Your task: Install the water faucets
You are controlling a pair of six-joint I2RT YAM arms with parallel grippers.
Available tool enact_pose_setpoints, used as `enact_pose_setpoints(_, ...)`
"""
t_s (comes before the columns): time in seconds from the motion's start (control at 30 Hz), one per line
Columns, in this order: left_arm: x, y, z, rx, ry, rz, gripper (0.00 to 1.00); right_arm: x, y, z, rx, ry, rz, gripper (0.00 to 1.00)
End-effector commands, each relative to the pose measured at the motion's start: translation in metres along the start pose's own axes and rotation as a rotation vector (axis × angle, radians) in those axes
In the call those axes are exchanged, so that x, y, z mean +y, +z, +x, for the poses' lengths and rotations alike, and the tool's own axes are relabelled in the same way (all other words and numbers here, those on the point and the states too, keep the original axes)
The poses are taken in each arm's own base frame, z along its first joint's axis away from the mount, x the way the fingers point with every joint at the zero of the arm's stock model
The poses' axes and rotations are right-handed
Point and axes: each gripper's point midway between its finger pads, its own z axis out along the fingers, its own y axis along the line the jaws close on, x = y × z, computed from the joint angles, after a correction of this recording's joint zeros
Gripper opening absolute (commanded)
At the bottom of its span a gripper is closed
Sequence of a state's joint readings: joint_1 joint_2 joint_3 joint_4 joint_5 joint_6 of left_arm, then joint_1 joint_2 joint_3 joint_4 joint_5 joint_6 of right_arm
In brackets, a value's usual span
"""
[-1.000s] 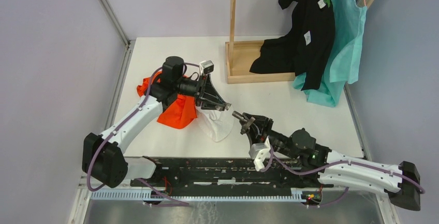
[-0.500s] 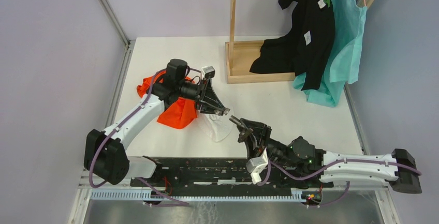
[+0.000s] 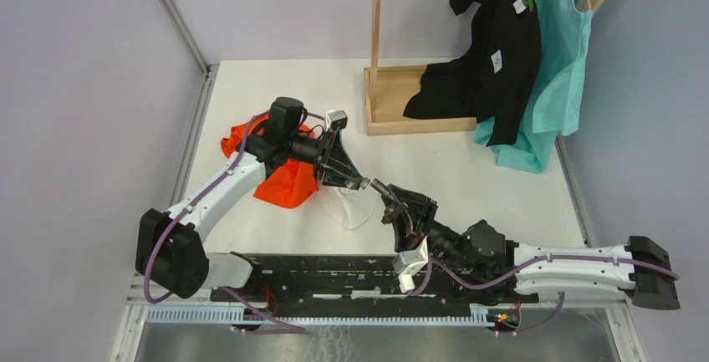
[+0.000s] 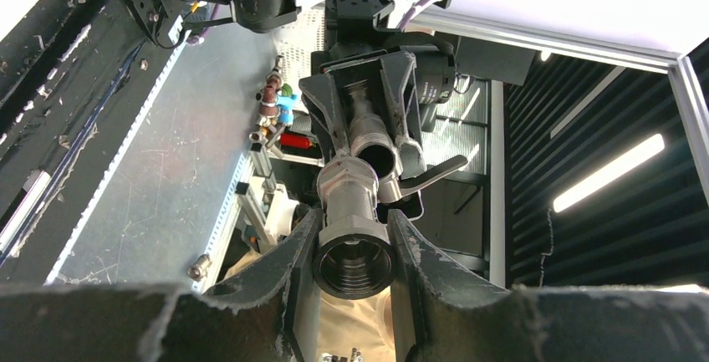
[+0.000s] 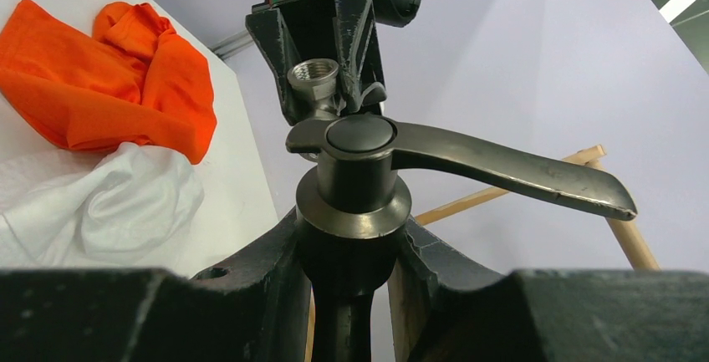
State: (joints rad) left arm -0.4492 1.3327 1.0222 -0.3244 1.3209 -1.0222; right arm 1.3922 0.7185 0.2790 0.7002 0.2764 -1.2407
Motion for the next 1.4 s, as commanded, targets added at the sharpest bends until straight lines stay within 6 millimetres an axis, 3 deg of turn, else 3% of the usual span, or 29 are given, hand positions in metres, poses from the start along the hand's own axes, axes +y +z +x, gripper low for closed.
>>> enact_pose_setpoints(0.0,-0.015,-0.003,0.005,0.046,0.077,0.038,0.03,-0.031,-0.003,-0.005,-0.016,0.039,0.118,0.01)
enact_pose_setpoints(0.27,-0.019,-0.003,0.004,0.046,0.081,0.040,0.03,-0.019,0.001,-0.006,-0.019,0.062,0.080,0.01)
enact_pose_setpoints(0.77,-0.018,-0.003,0.006,0.048,0.072,0.040,0.03,-0.015,0.007,-0.014,-0.058,0.105,0.073,0.01)
enact_pose_setpoints(1.37,-0.016,-0.001,0.010,0.061,0.070,0.040,0.03,-0.026,0.009,-0.017,-0.069,0.107,0.118,0.01)
